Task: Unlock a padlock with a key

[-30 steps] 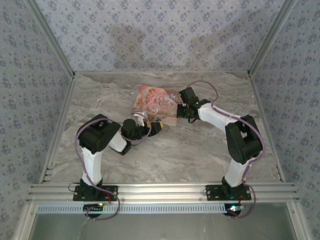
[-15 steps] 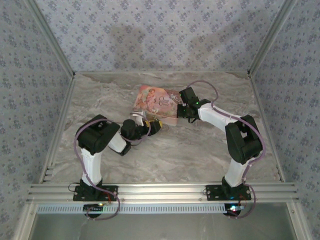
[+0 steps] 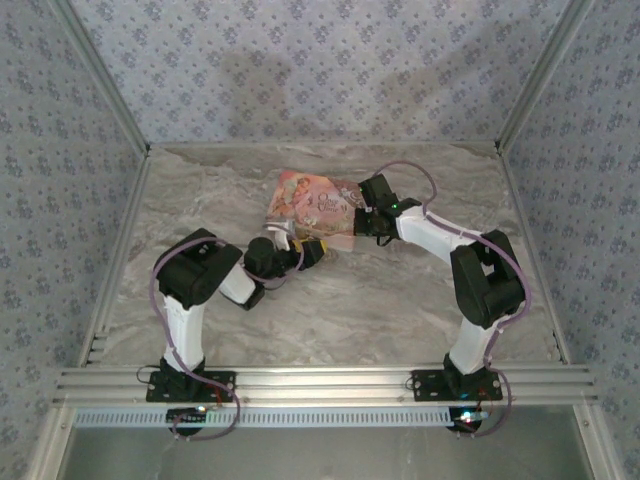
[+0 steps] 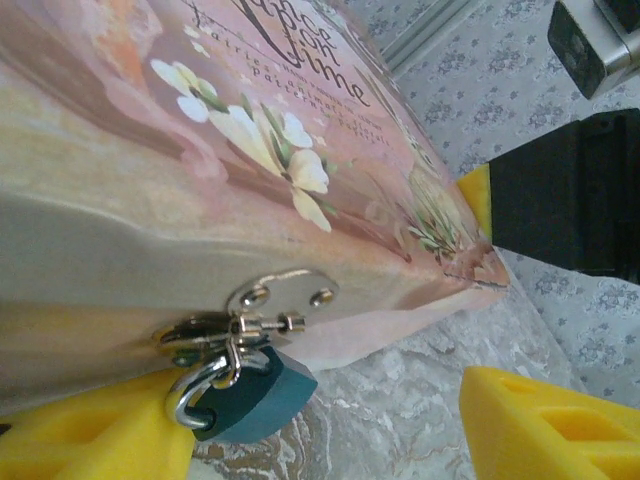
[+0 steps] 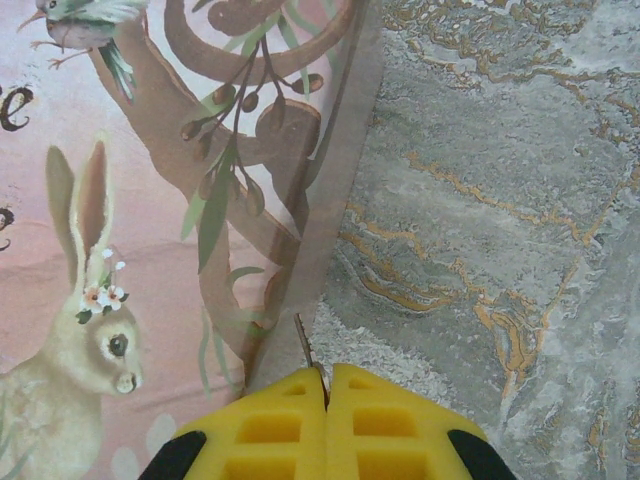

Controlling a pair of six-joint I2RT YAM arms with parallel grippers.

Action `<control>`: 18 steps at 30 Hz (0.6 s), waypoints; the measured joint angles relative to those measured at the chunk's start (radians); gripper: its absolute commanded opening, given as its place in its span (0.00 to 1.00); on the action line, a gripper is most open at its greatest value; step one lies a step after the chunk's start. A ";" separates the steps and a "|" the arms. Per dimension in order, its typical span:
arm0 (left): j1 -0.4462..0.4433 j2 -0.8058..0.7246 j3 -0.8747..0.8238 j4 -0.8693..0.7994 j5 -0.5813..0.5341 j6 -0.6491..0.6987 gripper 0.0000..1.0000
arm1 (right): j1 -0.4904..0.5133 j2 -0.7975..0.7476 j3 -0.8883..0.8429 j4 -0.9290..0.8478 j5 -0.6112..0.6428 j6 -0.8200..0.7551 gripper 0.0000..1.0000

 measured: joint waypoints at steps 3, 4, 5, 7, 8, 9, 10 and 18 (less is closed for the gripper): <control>-0.001 0.002 0.003 0.000 0.000 -0.005 0.68 | -0.001 0.000 0.000 0.000 0.003 0.000 0.00; -0.001 0.002 0.003 0.000 0.000 -0.006 0.68 | -0.001 0.000 0.000 0.000 0.003 0.000 0.00; -0.001 0.002 0.003 0.000 0.000 -0.009 0.68 | -0.001 0.000 0.000 0.000 0.003 0.000 0.00; -0.004 0.002 0.003 0.000 -0.001 -0.009 0.68 | -0.001 0.000 0.000 0.000 0.004 0.000 0.00; -0.006 0.002 0.003 0.000 -0.001 -0.010 0.68 | -0.002 0.000 0.000 0.000 0.004 0.000 0.00; -0.009 0.002 0.003 0.000 -0.002 -0.013 0.67 | -0.002 0.000 0.000 0.000 0.004 0.000 0.00; -0.011 0.003 0.005 0.000 -0.002 -0.016 0.67 | -0.002 0.000 0.000 0.000 0.005 0.000 0.00; -0.022 0.024 0.012 0.005 -0.006 -0.035 0.61 | -0.002 0.000 0.000 0.000 0.006 0.000 0.00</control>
